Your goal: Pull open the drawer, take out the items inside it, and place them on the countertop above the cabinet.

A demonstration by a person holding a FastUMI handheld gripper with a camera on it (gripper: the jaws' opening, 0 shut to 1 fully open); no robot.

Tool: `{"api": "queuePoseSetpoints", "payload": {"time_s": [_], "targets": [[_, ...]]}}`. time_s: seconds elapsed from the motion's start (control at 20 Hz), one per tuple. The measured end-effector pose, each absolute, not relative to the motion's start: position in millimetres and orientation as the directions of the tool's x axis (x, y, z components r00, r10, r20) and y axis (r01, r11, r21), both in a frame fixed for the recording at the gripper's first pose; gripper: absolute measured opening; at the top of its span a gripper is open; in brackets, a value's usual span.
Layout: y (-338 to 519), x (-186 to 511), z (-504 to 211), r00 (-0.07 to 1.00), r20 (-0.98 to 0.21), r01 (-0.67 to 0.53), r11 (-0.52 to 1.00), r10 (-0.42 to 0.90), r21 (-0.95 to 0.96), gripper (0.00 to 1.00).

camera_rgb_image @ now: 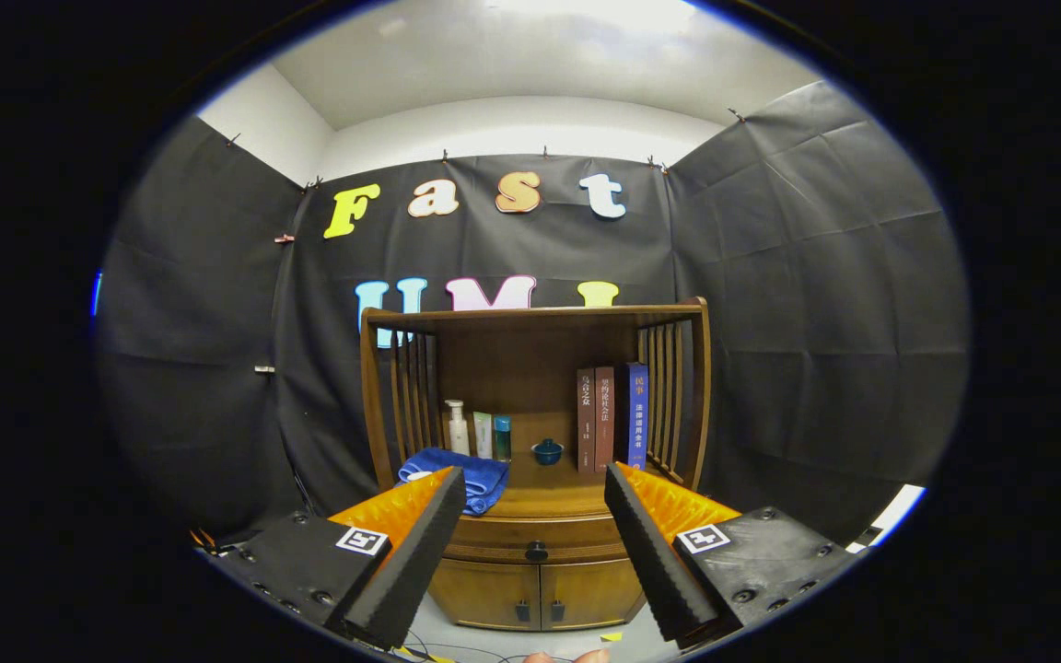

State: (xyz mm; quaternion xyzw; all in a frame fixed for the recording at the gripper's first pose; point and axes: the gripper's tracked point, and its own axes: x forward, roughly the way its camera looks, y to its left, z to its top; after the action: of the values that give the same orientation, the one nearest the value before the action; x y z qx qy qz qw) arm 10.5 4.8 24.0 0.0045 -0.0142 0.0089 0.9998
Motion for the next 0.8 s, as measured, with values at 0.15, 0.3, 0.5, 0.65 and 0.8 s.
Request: {"api": "queuePoseSetpoints", "payload": {"time_s": [0.15,0.3,0.5,0.65,0.8], "targets": [[10,13,13,1.0,0.013,-0.024,1.0,0.024,-0.013,0.98],[11,14,7,1.0,0.013,-0.02,1.0,0.02,-0.006,0.98],[13,19,-6,1.0,0.007,-0.016,1.0,0.016,0.001,0.98],[13,25,-20,1.0,-0.002,-0.016,1.0,0.016,0.009,0.98],[12,32,-35,1.0,-0.009,-0.018,0.999,0.018,0.027,0.98]]}}
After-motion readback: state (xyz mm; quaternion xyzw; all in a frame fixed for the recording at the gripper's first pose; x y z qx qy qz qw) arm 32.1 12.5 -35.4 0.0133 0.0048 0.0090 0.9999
